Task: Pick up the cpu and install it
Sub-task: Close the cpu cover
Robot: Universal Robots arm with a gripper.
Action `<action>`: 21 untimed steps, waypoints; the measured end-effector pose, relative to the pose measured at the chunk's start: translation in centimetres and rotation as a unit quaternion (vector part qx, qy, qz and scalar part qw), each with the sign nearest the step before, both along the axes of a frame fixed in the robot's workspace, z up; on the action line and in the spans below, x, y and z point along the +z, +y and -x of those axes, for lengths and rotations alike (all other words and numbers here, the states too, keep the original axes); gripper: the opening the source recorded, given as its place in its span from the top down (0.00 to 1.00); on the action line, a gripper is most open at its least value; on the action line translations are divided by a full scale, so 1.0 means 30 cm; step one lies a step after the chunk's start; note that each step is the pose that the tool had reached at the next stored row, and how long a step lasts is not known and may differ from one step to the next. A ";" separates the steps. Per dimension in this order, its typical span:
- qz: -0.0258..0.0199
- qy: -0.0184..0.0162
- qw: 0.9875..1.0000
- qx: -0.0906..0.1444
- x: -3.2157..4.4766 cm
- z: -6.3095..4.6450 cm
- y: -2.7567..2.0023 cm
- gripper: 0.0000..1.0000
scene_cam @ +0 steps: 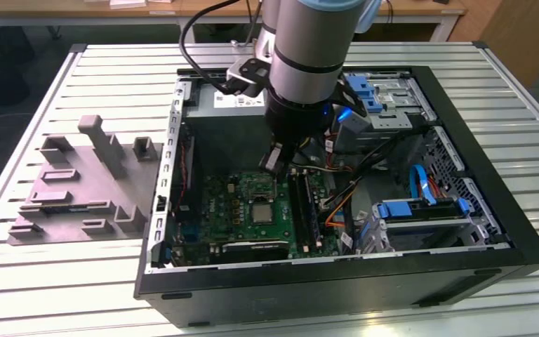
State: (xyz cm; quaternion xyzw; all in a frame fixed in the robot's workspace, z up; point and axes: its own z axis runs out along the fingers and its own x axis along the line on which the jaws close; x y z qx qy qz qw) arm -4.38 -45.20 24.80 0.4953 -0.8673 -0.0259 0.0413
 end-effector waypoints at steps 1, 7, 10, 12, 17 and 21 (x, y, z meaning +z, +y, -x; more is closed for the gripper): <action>0.001 0.000 1.000 0.000 0.000 0.000 -0.001 0.89; 0.009 0.000 1.000 0.001 -0.004 0.002 -0.006 0.89; 0.011 0.000 1.000 0.001 -0.005 0.002 -0.009 0.89; 0.012 0.000 1.000 0.001 -0.006 0.003 -0.011 0.89; 0.012 0.000 1.000 0.002 -0.008 0.007 -0.024 0.89; 0.012 0.000 1.000 0.002 -0.009 0.014 -0.035 0.89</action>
